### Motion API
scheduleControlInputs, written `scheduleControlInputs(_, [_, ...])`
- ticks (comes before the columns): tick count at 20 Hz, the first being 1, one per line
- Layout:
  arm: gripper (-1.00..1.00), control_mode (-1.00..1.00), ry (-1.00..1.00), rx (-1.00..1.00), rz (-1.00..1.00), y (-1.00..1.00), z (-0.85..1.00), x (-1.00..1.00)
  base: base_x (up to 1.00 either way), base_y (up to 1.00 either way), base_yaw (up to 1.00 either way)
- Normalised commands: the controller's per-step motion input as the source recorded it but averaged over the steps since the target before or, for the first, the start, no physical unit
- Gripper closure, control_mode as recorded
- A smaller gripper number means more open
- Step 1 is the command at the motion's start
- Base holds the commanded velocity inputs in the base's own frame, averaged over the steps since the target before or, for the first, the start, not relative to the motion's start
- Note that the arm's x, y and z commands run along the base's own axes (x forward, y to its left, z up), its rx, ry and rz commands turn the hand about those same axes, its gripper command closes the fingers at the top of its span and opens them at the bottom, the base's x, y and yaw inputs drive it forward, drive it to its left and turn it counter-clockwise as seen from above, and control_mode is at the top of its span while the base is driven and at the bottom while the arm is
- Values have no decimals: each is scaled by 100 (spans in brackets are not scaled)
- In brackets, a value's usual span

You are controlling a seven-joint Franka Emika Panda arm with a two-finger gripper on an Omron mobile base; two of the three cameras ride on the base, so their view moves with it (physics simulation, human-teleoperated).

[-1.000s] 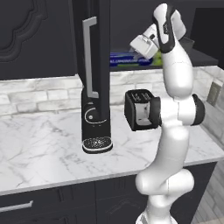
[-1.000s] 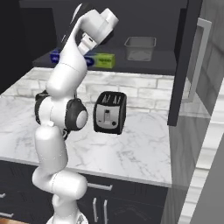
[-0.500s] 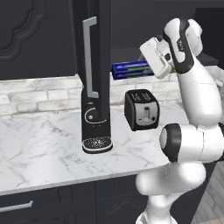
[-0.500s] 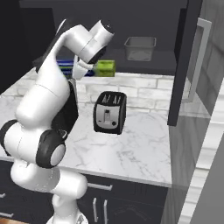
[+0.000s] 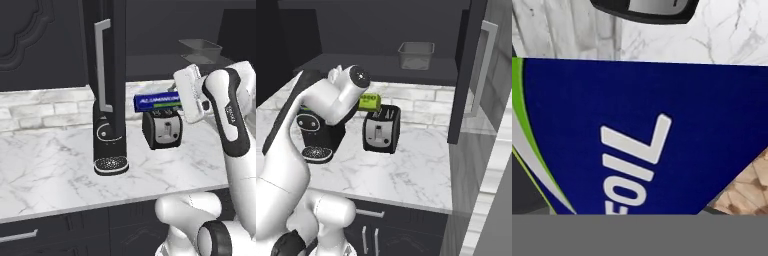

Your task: Retrieve the tupperware and aluminum foil from the cabinet and place them on the dining counter near the plate with tomato and fish to prepare for storing leftovers.

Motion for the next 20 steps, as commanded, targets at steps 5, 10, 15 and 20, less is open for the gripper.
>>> scheduleControlInputs(5, [100, -100, -2, 0, 0, -32, 2, -100, 0, 0, 0])
scheduleControlInputs(10, [100, -100, 9, -1, -3, -17, 1, -97, 0, 0, 0])
scheduleControlInputs(15, [100, -100, 25, -10, -1, -2, 2, -80, 0, 0, 0])
scheduleControlInputs(20, [100, 100, 0, 0, 0, 0, 0, 0, -99, 11, 10])
